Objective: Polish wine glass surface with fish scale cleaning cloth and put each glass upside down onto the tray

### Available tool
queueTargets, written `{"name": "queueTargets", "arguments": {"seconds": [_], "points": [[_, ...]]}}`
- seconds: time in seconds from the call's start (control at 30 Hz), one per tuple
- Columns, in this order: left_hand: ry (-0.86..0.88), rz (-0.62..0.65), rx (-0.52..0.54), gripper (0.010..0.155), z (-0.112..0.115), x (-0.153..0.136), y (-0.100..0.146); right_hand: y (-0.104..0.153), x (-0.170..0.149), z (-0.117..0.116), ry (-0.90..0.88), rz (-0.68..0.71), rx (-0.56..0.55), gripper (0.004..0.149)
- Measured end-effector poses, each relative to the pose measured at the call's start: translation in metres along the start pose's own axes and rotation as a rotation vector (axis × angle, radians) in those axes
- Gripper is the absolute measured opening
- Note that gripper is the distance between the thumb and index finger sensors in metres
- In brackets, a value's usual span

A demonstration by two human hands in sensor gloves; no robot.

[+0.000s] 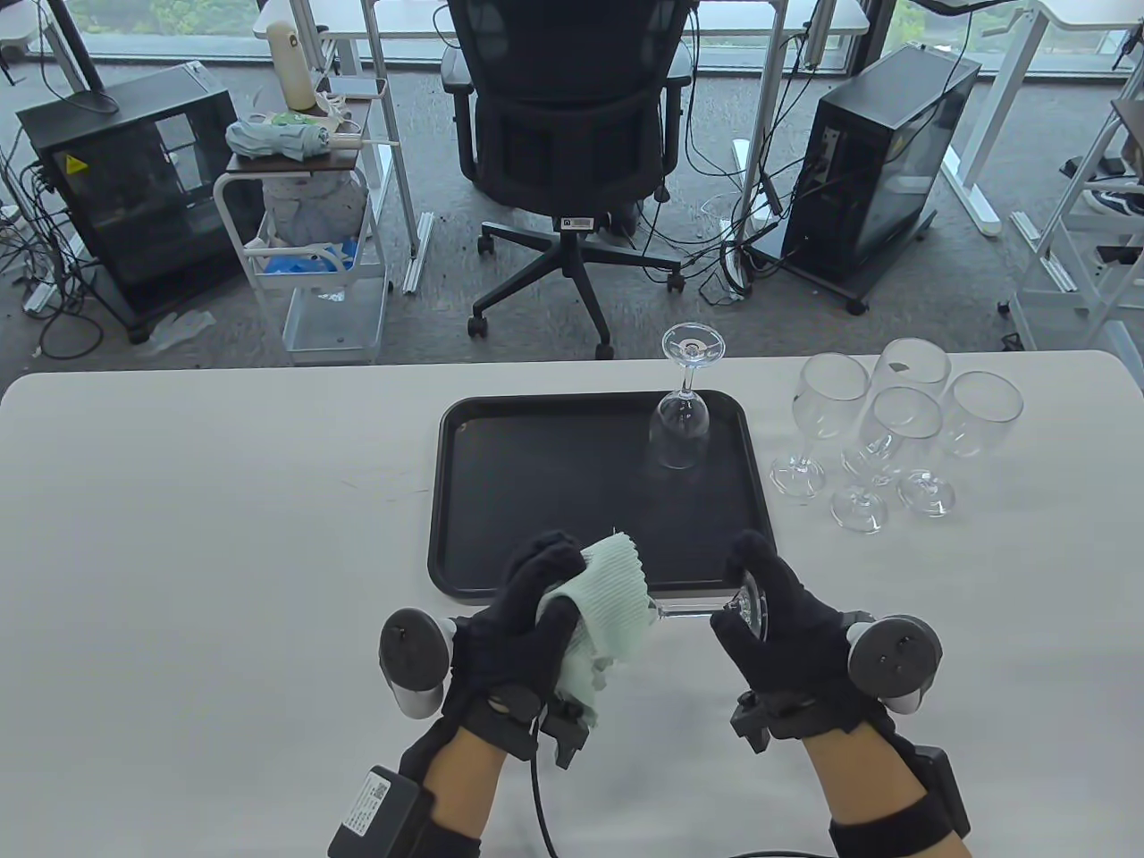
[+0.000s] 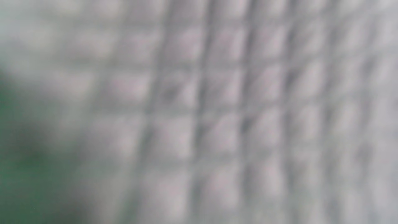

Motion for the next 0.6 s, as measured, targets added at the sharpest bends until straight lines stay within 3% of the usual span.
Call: {"name": "queueTargets", "arguments": {"seconds": [0.13,0.2,0.3,0.43,0.47,0.53,0.6], "points": [[0.090,-0.106,-0.004,0.059,-0.001,-0.008,0.001,0.005,0.011,-0.002,0.269,0.219,-0.053,0.094],[0.102,-0.122,-0.009,0.059,0.000,-0.009,0.002,0.006,0.015,0.001,0.353,0.245,-0.067,0.096],[0.076,-0.099,-0.006,0.060,0.002,-0.006,0.002,0.004,0.007,0.000,0.167,0.164,-0.084,0.084],[-0.015,0.000,-0.001,0.061,0.001,0.000,0.001,0.002,-0.009,-0.008,-0.136,-0.073,0.007,0.079],[-0.029,-0.025,-0.005,0.061,-0.001,-0.002,0.000,0.002,-0.009,-0.008,-0.147,-0.067,0.029,0.080],[-0.004,-0.031,-0.034,0.060,-0.003,-0.003,-0.002,0.000,-0.002,-0.008,0.038,-0.002,0.062,0.087],[0.008,-0.066,-0.017,0.059,-0.007,-0.006,-0.003,0.000,0.005,-0.008,0.205,0.108,0.020,0.093]]}}
Point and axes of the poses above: the tracker on the back of each hand, its own x axis roughly to the thumb side, its own y axis roughly from the fingertips to the wrist, z = x × y, the point moved 1 cm from there along -y, roughly from the wrist to the fingertips, and after that the axes turned 12 degrees about x, right-handed, at the moved point
